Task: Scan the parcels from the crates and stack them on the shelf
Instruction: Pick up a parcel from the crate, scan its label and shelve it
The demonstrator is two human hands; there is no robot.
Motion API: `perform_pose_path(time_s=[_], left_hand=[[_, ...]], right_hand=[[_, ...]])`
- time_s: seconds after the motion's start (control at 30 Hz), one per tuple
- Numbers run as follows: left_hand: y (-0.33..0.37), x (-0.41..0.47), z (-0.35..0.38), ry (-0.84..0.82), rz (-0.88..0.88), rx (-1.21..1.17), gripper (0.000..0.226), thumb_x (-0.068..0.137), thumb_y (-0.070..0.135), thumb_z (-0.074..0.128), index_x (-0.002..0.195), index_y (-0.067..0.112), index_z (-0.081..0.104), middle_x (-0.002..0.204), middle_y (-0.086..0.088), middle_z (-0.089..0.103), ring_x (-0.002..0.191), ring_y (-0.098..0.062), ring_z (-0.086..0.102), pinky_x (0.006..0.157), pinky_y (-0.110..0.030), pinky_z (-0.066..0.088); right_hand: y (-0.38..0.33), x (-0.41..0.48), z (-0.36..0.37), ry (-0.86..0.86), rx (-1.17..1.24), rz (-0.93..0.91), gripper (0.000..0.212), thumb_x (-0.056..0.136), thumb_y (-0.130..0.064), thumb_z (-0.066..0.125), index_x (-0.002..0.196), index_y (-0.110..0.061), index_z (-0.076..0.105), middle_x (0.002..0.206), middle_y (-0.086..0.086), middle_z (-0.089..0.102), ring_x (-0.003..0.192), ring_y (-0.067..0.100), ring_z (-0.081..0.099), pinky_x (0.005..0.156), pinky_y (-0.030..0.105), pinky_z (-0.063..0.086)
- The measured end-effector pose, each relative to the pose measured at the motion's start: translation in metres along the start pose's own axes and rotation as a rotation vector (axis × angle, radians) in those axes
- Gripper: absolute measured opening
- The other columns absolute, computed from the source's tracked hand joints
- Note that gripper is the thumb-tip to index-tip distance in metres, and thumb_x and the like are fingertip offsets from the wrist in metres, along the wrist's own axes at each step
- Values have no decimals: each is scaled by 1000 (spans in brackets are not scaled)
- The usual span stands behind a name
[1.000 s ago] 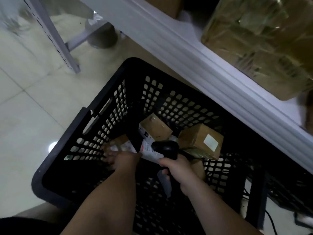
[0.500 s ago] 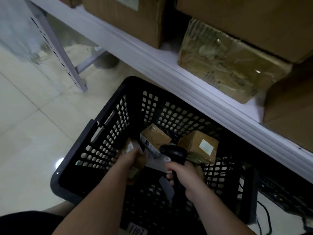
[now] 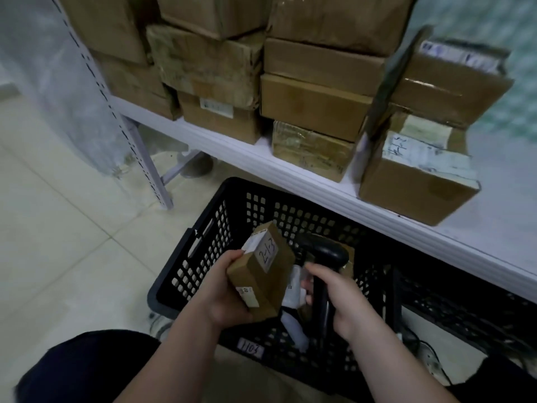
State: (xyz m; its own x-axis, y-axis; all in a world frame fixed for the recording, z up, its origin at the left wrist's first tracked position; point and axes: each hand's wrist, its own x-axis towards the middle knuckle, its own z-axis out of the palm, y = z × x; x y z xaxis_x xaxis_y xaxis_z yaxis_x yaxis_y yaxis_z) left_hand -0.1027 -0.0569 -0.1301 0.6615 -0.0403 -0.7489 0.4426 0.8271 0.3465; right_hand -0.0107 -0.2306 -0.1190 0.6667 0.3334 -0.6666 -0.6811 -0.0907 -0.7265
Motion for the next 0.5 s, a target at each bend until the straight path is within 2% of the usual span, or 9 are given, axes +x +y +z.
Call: perform_pose_path(time_s=[0.07,0.17,0.23,0.3,0.43,0.5], left_hand=[[-3,-15,7,-35,14,-20,53,68,51,51,87,10,79,91,-19,70,93,-36,55,86,-46,40],[-10,-31,17,-133,16,25,58,70,54,47,99,13,77,100,-20,69,97,-36,55,90,-49,36],[-14,-42,28,-199,10,70,63,71,55,48,113,14,72,110,-20,67,100,-37,57,89,-50,41],[-16,-50,36,-271,31,99,65,70,52,54,120,14,68,115,-20,66,99,-36,61,83,-49,49],[-11,-65,50,-379,242,366,72,58,44,78,125,20,65,128,-16,61,113,-34,58,93,-49,46],[-5,-70,57,-362,373,556,67,62,39,74,126,21,63,124,-12,64,107,-28,62,84,-39,52]], right_hand=[[-8,-14,0,-23,70,-47,33,82,-22,73,109,-4,69,90,14,67,82,25,61,66,31,48],[-21,-35,1,-49,148,-96,27,84,-20,71,108,-8,69,90,10,70,83,23,62,57,27,47],[-29,-49,0,-54,167,-133,32,84,-21,71,113,-11,68,103,8,73,93,24,66,60,27,48],[-37,-61,0,-46,167,-165,33,83,-22,71,115,-13,67,104,4,74,99,23,68,62,27,49],[-52,-81,-6,-66,205,-253,47,72,-28,73,117,-17,65,100,0,75,96,24,70,62,26,48],[-59,-87,-11,-59,211,-287,45,76,-28,72,118,-15,64,103,3,75,96,25,71,59,25,48]])
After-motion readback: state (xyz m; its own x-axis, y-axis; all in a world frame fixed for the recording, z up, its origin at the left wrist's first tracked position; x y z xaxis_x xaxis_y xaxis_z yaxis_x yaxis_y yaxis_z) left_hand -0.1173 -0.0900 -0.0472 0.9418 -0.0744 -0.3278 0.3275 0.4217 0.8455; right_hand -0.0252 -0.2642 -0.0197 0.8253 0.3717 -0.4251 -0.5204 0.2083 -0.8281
